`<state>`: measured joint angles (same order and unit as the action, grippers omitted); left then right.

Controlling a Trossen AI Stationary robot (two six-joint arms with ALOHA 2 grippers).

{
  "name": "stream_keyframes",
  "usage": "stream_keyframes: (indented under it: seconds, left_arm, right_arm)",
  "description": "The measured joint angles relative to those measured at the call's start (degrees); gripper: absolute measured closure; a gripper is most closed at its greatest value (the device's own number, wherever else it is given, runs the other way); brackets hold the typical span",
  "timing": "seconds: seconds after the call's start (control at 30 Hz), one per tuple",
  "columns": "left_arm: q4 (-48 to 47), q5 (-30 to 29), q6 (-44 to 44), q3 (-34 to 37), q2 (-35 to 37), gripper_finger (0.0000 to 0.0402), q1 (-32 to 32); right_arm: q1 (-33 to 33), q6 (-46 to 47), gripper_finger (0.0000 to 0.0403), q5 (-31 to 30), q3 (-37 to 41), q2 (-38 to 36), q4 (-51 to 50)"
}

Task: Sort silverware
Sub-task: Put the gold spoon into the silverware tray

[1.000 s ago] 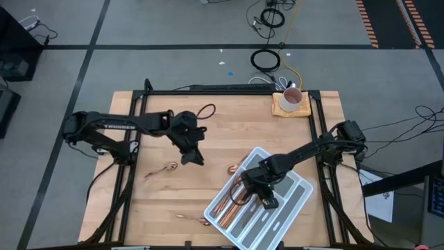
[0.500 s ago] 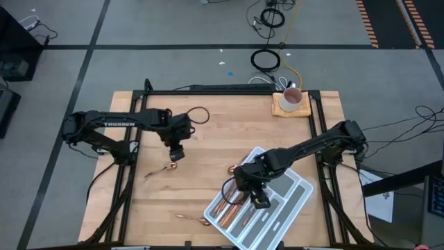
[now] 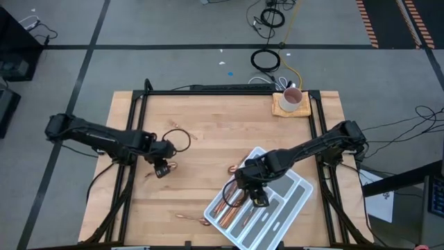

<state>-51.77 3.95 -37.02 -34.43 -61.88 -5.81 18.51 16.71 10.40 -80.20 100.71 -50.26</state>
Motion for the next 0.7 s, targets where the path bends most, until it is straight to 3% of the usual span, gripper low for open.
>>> stream_keyframes:
  seconds: [0.27, 0.37, 0.7]
  left_arm:
    - [2.3, -0.39, -0.26, 3.17, -0.44, 0.0246, -3.61]
    - [4.05, -2.98, -1.42, 3.36, -2.06, 0.0246, -5.63]
    - [11.32, -5.7, -1.68, 3.32, -13.37, 0.0246, -9.31]
  right_arm:
    - [-0.94, 0.16, 0.0156, -0.42, 0.02, 0.0, 2.6]
    - [-0.97, 0.86, 0.0156, -1.52, 0.02, 0.0, 2.63]
    - [-0.81, 4.66, 0.0156, -1.56, 0.02, 0.0, 2.65]
